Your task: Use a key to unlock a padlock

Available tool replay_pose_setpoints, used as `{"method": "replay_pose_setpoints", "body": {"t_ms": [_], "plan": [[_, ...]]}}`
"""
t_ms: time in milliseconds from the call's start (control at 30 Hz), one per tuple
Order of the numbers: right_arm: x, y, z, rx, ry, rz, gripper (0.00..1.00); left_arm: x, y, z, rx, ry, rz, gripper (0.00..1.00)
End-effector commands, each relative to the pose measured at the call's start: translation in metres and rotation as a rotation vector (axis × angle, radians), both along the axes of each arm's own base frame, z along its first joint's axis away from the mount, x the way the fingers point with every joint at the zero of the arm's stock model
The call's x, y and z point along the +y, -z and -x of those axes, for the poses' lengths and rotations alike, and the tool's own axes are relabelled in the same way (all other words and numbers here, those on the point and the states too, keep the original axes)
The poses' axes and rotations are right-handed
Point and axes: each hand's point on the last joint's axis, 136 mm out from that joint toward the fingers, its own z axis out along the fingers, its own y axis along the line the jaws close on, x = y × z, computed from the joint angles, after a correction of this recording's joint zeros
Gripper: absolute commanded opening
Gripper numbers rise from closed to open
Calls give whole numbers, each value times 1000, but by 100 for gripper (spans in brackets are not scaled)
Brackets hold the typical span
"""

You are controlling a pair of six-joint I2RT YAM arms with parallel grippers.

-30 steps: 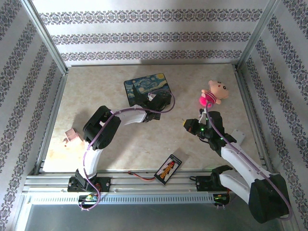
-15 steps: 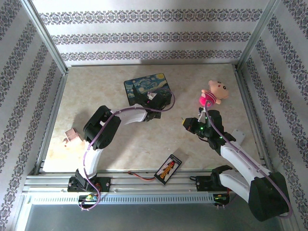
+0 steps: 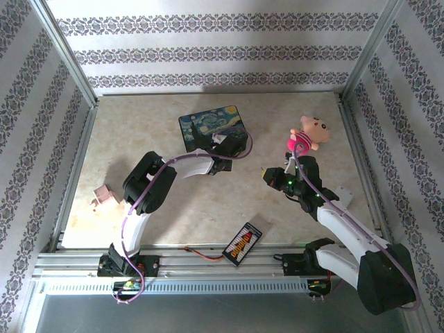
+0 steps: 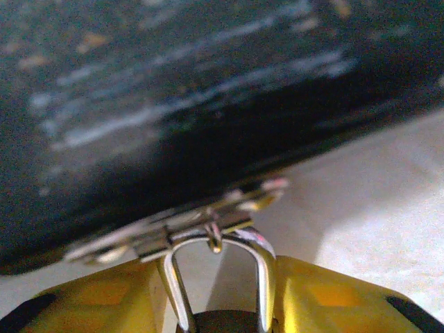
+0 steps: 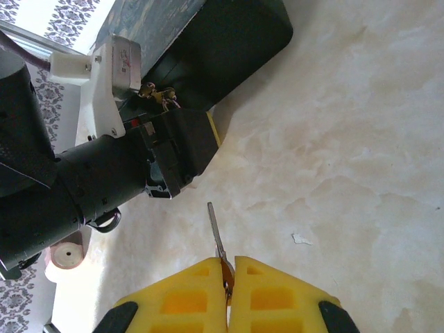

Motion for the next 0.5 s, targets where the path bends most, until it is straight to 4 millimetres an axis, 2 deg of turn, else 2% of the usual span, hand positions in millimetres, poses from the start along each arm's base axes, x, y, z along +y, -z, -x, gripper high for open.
{"method": "replay_pose_setpoints", "body": {"t_ms": [0,133,300,467], "plan": [[7,-14,-6,-52,-34,0,0,5,4,1,15,-35,-31,41],[9,-15,-6,-53,-43,-2,0,6,4,2,13,-46,-35,40],[9,-13,-5,-53,-51,3,0,3,4,2,16,-48,-19,33],[11,-7,-4,-45,-58,-1,0,2,10,6,34,-48,-23,35]]}}
